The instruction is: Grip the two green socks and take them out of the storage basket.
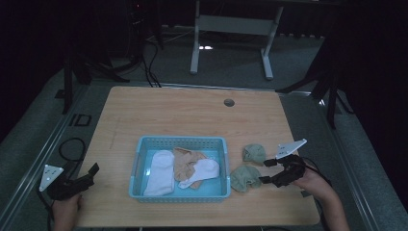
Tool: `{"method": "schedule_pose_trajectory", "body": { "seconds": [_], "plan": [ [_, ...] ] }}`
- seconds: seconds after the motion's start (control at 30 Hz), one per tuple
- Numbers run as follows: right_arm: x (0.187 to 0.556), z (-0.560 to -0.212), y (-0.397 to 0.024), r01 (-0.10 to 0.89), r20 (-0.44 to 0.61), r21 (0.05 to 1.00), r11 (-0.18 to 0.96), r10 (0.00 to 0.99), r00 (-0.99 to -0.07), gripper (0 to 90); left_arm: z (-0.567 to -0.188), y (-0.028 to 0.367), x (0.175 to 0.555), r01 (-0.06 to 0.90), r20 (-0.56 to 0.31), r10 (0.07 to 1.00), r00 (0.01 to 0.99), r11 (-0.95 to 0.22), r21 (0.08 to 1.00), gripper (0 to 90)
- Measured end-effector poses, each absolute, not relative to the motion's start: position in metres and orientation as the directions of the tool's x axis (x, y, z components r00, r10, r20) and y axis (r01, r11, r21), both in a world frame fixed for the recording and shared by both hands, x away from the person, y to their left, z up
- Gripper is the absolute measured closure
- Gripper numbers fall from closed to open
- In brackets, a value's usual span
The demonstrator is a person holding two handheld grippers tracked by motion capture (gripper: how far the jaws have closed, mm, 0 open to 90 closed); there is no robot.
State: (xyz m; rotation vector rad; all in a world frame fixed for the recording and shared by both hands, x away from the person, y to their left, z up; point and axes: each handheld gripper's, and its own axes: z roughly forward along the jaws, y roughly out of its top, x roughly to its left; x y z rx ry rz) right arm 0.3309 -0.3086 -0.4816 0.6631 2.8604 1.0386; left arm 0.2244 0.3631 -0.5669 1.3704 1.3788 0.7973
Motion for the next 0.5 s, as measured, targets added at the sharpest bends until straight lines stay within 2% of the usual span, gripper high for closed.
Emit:
{"method": "schedule_pose_trajectory", "body": {
  "seconds": [0.1, 0.2, 0.23, 0.5],
  "plan": [
    [0.332, -0.484, -0.315, 0.399, 0.130, 0.635, 0.661, 0.418, -0.899, 22.4, -0.567, 0.363, 0.224, 0.317, -0.193, 0.972, 0.135, 0.143, 0.938, 2.4],
    [0.332, -0.487, -0.320, 0.413, 0.121, 0.648, 0.640, 0.449, -0.885, 21.7, -0.567, 0.363, 0.224, 0.316, -0.194, 0.972, 0.135, 0.143, 0.938, 2.4],
    [0.332, -0.490, -0.324, 0.424, 0.113, 0.649, 0.631, 0.471, -0.875, 17.5, -0.567, 0.363, 0.224, 0.316, -0.194, 0.972, 0.136, 0.143, 0.938, 2.4],
    [0.332, -0.506, -0.343, 0.478, 0.143, 0.664, 0.575, 0.530, -0.836, 18.2, -0.567, 0.363, 0.224, 0.317, -0.195, 0.972, 0.135, 0.144, 0.938, 2.4]
  ]
}}
